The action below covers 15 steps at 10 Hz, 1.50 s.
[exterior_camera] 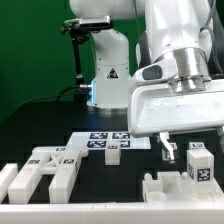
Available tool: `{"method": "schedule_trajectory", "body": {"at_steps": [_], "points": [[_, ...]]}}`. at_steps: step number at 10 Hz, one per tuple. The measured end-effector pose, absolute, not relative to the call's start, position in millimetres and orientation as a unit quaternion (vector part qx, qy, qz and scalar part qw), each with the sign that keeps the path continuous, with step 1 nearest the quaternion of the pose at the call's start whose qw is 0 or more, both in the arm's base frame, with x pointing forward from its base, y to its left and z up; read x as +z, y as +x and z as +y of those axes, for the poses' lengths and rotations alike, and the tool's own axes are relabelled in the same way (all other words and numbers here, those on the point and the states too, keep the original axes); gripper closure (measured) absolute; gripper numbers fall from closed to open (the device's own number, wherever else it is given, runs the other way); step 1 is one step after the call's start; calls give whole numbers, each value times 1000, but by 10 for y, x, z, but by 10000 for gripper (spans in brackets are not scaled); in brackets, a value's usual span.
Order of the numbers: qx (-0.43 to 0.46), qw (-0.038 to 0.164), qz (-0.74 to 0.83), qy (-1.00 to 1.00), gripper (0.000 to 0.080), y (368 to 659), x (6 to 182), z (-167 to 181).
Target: Assemble chair
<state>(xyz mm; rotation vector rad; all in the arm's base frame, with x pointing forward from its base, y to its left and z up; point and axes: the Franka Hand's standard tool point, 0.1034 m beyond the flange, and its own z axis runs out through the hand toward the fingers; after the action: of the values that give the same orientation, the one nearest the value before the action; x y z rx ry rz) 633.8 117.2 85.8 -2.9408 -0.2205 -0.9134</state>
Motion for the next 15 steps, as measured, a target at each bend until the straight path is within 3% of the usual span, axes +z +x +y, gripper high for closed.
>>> {"method": "schedule_trajectory", "body": {"at_steps": [1,3,5,8,11,13,14,15], "points": [[-275,29,-69,-958,151,6327,826,1174],[-246,37,-55,-967,151,6488,954,1194],[-177,42,-44,-982,151,6473,838,1201],[-64,46,-38,-996,151,6532,839,1163],[-33,46,-27,-998,151,6530,815,1135],[-32,47,-24,-998,409,6529,813,1135],[-30,48,17,-998,409,6527,812,1141],[-28,49,56,-997,515,6526,811,1144]]}}
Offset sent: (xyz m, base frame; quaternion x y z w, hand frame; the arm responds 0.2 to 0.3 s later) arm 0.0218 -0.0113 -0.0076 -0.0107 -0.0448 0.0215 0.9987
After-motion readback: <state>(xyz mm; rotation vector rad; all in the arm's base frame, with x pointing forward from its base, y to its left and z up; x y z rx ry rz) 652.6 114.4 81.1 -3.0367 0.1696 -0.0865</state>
